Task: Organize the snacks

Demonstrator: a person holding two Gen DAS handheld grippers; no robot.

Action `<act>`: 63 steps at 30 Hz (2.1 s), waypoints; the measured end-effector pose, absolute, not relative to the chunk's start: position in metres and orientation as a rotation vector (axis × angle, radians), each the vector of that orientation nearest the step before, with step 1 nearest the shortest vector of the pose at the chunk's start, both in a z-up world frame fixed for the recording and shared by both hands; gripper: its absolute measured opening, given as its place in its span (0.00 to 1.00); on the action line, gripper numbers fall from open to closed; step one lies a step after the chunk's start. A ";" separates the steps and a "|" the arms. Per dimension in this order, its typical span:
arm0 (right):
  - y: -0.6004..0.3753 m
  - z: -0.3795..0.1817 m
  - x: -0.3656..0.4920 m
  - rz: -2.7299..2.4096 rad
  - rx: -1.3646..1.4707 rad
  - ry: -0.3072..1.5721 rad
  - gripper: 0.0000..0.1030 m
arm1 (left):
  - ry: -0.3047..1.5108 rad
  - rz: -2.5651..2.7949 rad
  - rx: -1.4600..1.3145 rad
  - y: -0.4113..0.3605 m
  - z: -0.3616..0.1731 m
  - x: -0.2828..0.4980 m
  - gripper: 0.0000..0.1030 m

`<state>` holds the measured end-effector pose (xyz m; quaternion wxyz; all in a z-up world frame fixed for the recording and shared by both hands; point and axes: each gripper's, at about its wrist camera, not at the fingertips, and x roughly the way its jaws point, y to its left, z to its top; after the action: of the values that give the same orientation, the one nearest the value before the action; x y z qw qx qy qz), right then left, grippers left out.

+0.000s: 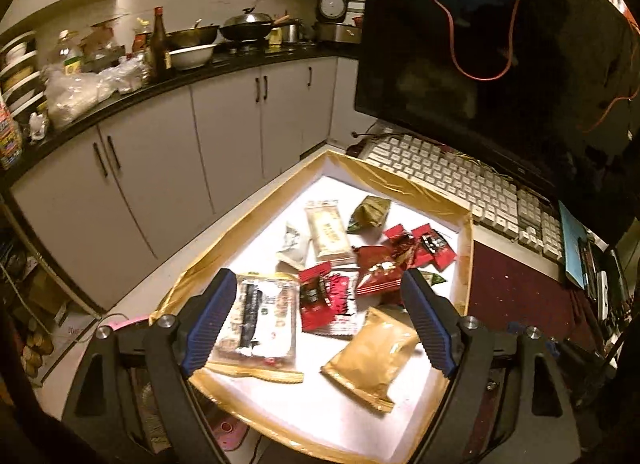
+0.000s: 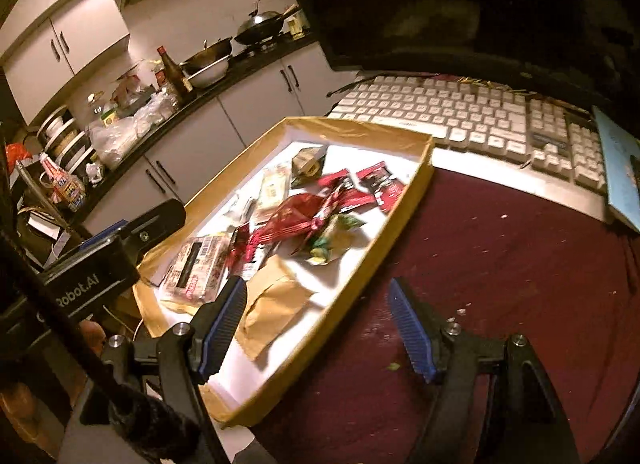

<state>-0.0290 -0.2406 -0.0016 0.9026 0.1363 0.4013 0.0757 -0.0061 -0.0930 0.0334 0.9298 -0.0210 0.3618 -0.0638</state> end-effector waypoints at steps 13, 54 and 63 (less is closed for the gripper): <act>-0.232 -0.006 -0.033 0.169 0.288 0.856 0.71 | 0.779 -0.062 -0.004 -0.087 0.022 0.002 0.82; -0.208 0.004 -0.034 0.185 0.287 0.842 0.71 | 0.774 0.019 0.067 -0.057 0.018 -0.004 0.82; -0.202 0.005 -0.036 0.184 0.275 0.841 0.71 | 0.772 0.033 0.071 -0.052 0.017 -0.005 0.82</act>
<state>-0.0365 -0.2024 0.0053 0.8996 0.1330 0.4064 0.0891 -0.0046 -0.0517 0.0168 0.9257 0.0345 0.3764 0.0161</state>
